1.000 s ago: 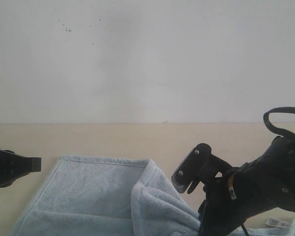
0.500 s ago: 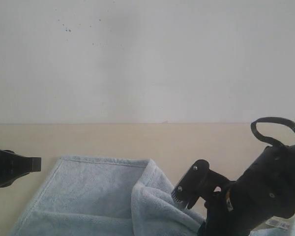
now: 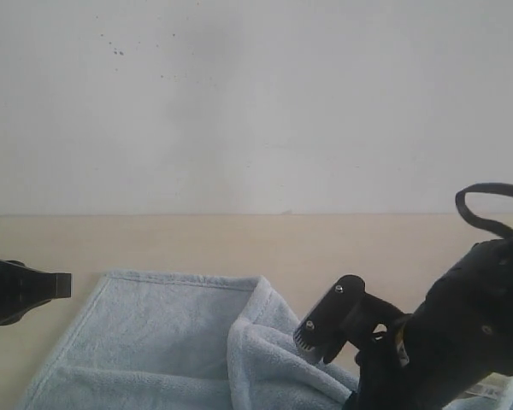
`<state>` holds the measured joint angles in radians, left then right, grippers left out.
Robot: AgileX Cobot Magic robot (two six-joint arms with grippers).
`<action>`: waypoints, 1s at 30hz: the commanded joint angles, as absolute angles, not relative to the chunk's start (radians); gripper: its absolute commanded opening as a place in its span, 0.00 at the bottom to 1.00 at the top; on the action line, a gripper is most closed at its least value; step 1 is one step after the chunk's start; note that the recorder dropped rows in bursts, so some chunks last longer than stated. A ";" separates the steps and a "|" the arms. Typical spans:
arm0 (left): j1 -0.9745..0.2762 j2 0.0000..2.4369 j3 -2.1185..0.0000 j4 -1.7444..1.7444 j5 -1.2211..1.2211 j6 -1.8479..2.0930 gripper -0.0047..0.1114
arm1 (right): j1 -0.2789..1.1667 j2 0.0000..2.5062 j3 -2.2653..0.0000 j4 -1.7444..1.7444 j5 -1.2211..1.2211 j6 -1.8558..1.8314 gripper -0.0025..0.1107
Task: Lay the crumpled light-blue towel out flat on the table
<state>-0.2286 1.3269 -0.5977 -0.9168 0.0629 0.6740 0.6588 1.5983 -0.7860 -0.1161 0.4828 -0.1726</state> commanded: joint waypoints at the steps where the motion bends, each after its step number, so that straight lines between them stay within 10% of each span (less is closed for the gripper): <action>1: -0.234 1.320 -0.595 -0.923 0.049 0.674 0.08 | 0.659 1.518 -0.790 -0.043 0.532 -0.241 0.47; 25: -0.234 1.320 -0.595 -0.923 0.053 0.674 0.08 | 0.659 1.636 -0.790 0.151 0.554 -0.494 0.47; 30: -0.234 1.320 -0.595 -0.923 0.049 0.674 0.08 | 0.659 1.637 -0.790 0.154 0.568 -0.498 0.21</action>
